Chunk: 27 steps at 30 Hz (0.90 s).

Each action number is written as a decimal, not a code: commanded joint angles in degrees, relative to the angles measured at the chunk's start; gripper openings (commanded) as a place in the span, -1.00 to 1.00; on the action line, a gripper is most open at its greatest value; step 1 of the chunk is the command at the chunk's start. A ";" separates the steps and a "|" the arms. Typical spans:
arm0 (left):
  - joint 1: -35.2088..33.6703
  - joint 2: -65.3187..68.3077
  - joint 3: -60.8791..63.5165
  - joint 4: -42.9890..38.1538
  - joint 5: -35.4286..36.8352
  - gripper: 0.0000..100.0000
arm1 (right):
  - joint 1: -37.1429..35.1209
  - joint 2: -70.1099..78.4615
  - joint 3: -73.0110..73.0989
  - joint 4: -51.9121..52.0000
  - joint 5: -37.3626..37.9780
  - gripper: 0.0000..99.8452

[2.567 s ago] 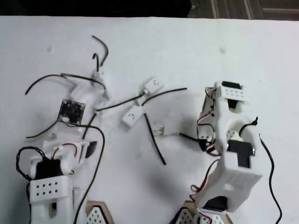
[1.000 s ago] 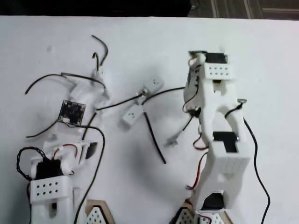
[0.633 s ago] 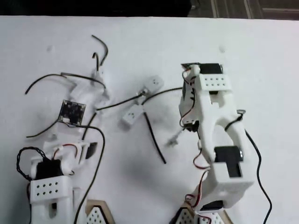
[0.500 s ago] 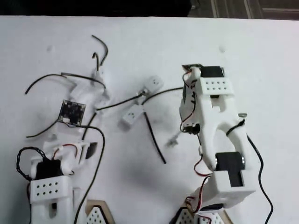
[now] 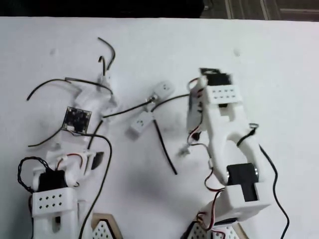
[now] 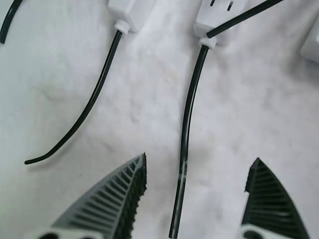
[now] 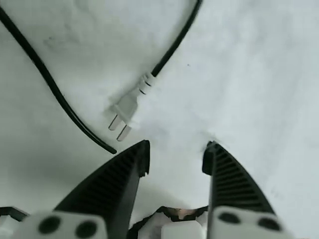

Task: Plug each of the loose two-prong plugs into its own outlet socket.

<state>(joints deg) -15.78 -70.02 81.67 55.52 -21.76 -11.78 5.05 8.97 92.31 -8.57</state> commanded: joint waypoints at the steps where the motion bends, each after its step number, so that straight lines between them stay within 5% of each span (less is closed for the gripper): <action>1: -0.40 -0.92 -0.35 -1.23 0.18 -0.37 | -4.09 2.07 0.97 -2.86 -3.52 -0.73; 27: -0.40 -0.92 -0.35 -1.23 0.18 -0.37 | -9.63 20.26 -3.69 -7.34 -5.45 -0.75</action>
<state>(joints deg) -15.78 -70.02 81.67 55.52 -21.76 -20.31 25.63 6.24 86.15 -13.58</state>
